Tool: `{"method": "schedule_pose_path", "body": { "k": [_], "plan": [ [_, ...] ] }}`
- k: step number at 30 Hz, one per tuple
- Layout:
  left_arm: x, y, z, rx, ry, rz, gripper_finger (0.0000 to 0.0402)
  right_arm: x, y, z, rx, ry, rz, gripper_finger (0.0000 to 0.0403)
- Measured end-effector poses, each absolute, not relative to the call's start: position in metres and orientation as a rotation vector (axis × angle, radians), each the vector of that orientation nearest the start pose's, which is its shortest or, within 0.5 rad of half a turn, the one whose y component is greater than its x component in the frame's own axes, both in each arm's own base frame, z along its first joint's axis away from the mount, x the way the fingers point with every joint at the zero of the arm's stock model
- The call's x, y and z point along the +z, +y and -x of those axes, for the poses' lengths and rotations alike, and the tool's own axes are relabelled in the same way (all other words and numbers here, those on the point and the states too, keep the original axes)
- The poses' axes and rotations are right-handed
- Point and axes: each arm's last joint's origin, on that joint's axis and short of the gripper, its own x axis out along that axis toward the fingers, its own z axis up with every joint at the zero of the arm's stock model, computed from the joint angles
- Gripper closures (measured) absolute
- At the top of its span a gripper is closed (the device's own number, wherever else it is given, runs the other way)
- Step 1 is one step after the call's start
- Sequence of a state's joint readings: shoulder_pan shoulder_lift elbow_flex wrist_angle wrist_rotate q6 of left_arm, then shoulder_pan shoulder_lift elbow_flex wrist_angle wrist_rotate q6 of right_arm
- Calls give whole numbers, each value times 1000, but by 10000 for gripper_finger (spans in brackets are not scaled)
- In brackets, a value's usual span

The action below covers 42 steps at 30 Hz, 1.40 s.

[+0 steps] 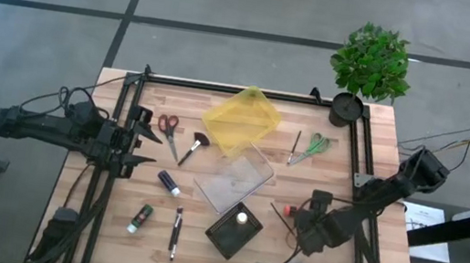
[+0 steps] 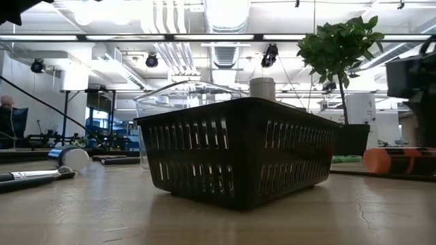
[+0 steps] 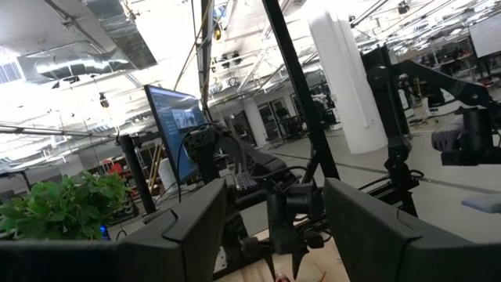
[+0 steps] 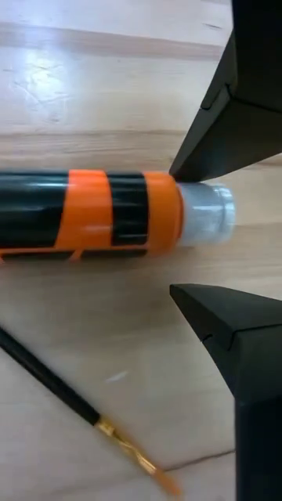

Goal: Pick & Place Paint Supplies
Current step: Put the orange paint bottle into the black bin

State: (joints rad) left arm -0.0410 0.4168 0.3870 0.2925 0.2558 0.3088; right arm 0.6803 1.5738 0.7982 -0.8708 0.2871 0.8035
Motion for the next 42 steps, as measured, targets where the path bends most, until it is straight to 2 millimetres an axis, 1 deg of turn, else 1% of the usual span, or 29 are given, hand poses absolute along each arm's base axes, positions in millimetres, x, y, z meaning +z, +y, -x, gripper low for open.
{"method": "schedule_pose_path", "body": {
  "k": [4, 7, 15, 21, 25, 29, 32, 35, 38, 42],
  "plan": [
    [288, -12, -117, -252, -306, -333, 181, 143, 135, -187, -291, 1423, 100, 182],
    [288, -12, -117, -252, -306, -333, 181, 141, 135, -187, -278, 1432, 82, 195],
    [288, -12, -117, -253, -306, -333, 181, 138, 136, -186, -252, 1450, 31, 288],
    [288, -12, -117, -253, -305, -333, 181, 138, 138, -188, -241, 1430, 12, 290],
    [288, -12, -117, -251, -304, -348, 181, 143, 140, -190, -237, 1403, -31, 290],
    [287, -12, -118, -245, -304, -392, 181, 158, 142, -192, -210, 1348, -77, 290],
    [285, -12, -119, -246, -283, -427, 181, 176, 143, -192, -203, 1262, -92, 290],
    [278, -13, -124, -249, -270, -489, 181, 197, 146, -195, -178, 1113, -113, 290],
    [273, -16, -131, -259, -288, -530, 181, 219, 151, -204, -101, 915, -138, 290],
    [277, -21, -142, -277, -337, -536, 181, 245, 157, -217, -8, 674, -150, 290]
  ]
}}
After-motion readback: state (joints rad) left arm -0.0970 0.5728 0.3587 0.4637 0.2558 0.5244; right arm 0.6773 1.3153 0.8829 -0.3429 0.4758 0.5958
